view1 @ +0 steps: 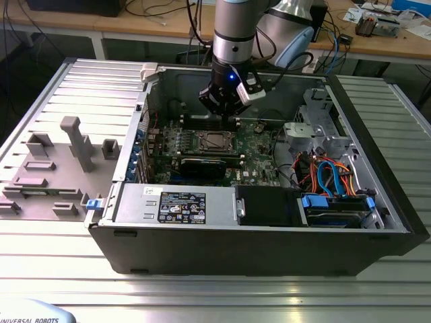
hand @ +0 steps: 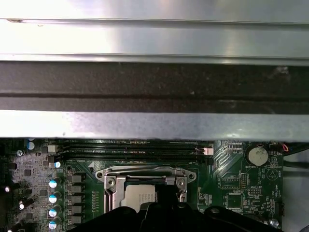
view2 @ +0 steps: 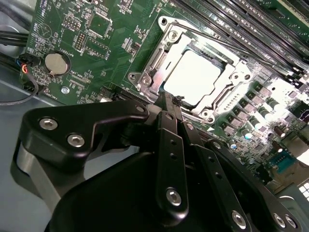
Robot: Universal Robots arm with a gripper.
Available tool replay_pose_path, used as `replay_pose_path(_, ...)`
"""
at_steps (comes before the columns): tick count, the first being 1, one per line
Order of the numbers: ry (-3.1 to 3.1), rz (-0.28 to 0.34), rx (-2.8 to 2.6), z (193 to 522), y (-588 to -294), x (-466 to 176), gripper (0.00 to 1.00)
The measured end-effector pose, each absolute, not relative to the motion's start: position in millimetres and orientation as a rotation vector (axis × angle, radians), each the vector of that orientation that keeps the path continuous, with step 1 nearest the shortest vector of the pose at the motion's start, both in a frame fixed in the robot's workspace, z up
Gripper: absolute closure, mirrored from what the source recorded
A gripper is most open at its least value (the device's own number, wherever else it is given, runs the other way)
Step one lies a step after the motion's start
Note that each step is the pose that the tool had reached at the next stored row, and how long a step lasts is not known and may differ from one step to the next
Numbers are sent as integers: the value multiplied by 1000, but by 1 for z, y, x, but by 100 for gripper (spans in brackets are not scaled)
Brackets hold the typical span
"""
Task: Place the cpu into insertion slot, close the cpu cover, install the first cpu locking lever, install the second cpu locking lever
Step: 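Install the second cpu locking lever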
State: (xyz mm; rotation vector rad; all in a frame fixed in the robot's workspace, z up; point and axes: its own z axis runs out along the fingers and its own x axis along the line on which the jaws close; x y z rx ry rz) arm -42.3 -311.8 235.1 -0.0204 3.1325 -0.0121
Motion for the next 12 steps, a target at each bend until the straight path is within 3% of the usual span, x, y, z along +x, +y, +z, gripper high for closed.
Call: replay_pose_path(12,3133,-12,-20,235,-314,-42,89)
